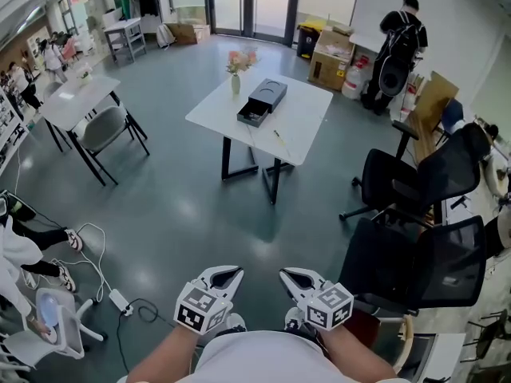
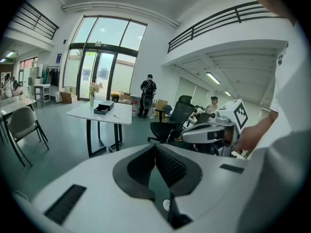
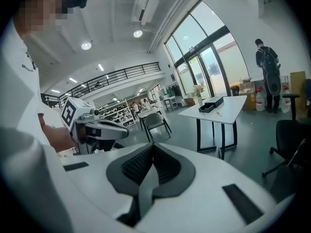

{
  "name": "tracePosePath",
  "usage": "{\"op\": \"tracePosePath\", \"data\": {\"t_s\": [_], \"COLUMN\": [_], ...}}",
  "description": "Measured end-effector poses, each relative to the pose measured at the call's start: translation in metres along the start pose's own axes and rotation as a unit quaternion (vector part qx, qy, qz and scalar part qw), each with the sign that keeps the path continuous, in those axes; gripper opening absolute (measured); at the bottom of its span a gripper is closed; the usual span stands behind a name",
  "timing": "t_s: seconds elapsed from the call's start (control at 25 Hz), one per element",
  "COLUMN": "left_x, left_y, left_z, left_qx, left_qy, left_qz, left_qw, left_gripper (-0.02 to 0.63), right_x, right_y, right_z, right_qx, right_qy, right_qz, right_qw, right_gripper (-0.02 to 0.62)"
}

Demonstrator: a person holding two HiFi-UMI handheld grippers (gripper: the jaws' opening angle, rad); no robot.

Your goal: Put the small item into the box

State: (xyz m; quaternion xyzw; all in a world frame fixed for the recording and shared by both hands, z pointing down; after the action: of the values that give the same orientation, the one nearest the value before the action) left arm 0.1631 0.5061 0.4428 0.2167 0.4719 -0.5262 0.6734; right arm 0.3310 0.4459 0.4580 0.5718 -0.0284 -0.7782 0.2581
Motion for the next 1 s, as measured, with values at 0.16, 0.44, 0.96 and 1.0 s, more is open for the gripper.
{"op": "tracePosePath", "data": {"t_s": [0.16, 0.44, 0.96, 1.0], "left_x": [-0.009, -0.022, -0.026, -0.026], "left_y": [-0.016, -0.047, -0.069, -0.070], "left_z": [-0.014, -0.040, -0.050, -0.049], "left_qx": [-0.004, -0.006, -0.001, -0.001], "left_qy": [0.001, 0.000, 0.016, 0.015], "left_qz": [0.003, -0.005, -0.026, -0.027], "left_qw": [1.0000, 1.0000, 0.9995, 0.9995], "left_gripper": [0.016, 0.016, 0.015, 0.016], "right_x": [-0.004, -0.004, 0.005, 0.006], "right_y": [-0.015, -0.045, -0.049, -0.048], "right_z": [0.017, 0.045, 0.067, 0.068], "right_qx": [-0.006, -0.011, -0.011, -0.010], "right_qy": [0.003, 0.004, -0.002, -0.002], "right_qz": [0.005, 0.003, 0.000, 0.000], "right_qw": [1.000, 1.000, 1.000, 1.000], "right_gripper": [0.015, 0.015, 0.015, 0.015]}}
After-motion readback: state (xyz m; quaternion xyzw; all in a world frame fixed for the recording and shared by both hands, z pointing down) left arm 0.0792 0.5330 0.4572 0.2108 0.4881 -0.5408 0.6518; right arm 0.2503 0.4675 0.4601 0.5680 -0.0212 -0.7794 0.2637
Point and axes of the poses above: the fingertips, and each gripper's own axes: z forward along the fingers, y to its right, x out of its top, the point moved 6 cm from there along -z, backward along the fingers, and after that the axes turned 2 degrees about x, right-handed, at the moved point
